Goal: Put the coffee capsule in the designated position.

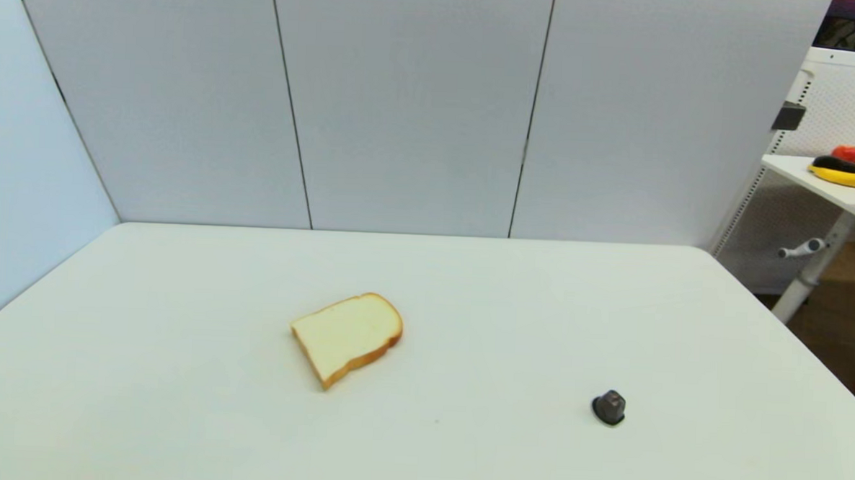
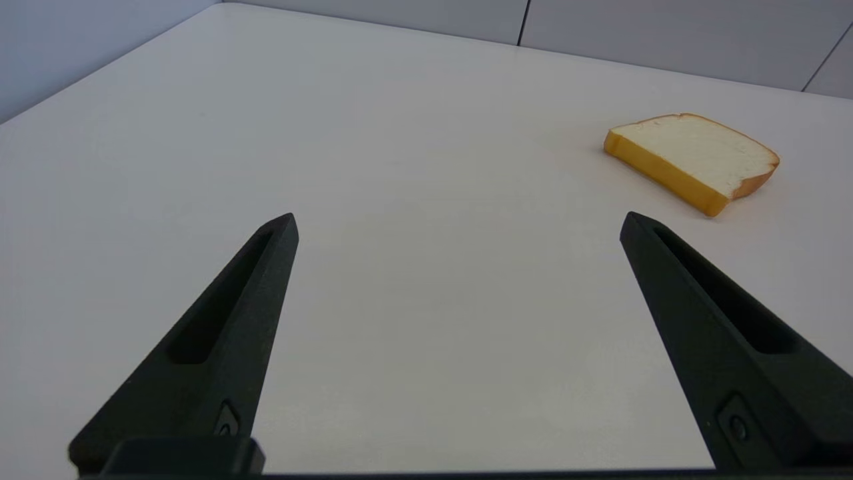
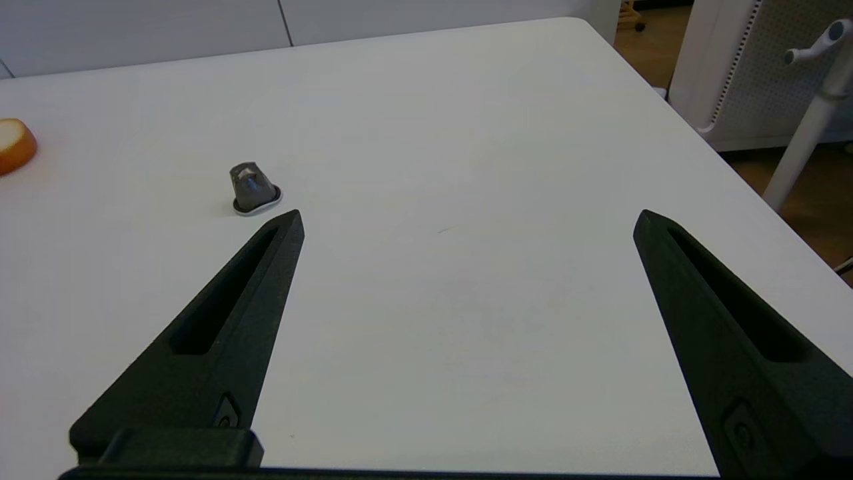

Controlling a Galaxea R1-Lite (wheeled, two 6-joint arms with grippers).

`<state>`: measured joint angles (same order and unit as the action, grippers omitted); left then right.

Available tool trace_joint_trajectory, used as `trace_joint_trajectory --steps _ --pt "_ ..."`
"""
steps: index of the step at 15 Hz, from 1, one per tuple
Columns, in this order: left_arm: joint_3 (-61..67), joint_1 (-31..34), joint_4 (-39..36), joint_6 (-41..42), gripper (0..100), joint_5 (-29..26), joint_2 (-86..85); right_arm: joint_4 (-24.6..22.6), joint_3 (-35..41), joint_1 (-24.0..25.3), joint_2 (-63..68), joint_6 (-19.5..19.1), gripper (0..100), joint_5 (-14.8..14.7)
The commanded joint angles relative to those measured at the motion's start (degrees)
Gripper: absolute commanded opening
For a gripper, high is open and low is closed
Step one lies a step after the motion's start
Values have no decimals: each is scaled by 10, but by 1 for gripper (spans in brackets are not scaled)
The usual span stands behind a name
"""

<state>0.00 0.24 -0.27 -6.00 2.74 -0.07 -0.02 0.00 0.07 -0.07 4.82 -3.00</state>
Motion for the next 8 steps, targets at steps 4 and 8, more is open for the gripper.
trace_joint_trajectory --steps 4,8 --pt "0 0 0 -1 100 1 1 0 0 0 1 -5 100 2" --pt "0 0 0 -1 100 0 1 3 -2 0 60 -40 100 15"
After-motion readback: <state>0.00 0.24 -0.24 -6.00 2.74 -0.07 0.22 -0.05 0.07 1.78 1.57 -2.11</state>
